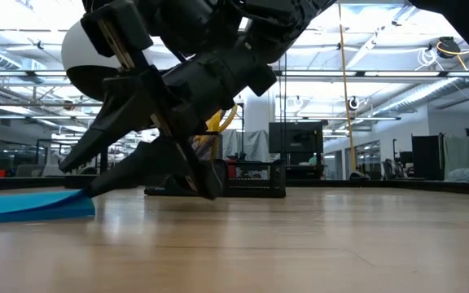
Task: Pick and place office supplies into organizer
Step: Put the blue sticky note into the black desk organizer
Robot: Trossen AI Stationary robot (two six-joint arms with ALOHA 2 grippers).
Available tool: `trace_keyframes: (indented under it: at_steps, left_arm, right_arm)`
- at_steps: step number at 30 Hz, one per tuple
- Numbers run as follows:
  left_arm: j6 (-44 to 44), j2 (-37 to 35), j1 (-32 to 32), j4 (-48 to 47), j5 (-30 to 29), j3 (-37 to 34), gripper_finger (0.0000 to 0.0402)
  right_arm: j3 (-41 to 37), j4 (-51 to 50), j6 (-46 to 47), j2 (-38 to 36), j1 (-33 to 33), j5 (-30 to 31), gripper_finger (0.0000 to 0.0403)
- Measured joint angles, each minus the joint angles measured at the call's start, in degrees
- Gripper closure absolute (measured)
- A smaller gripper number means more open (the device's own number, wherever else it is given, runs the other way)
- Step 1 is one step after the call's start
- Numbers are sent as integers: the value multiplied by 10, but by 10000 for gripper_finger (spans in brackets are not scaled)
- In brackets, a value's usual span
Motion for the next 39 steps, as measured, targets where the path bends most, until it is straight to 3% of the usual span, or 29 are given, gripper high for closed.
trace_keyframes:
  at_steps: [15, 30, 39]
  left_arm:
    - [0, 0, 0, 0, 0, 0, 286]
    - [0, 0, 0, 0, 0, 0, 286]
    - [0, 0, 0, 0, 0, 0, 286]
  right_arm:
    - [0, 1, 14, 5, -1, 13, 303]
    - [1, 6, 12, 14, -8, 13, 397]
    - [0, 16, -20, 14, -8, 10, 402]
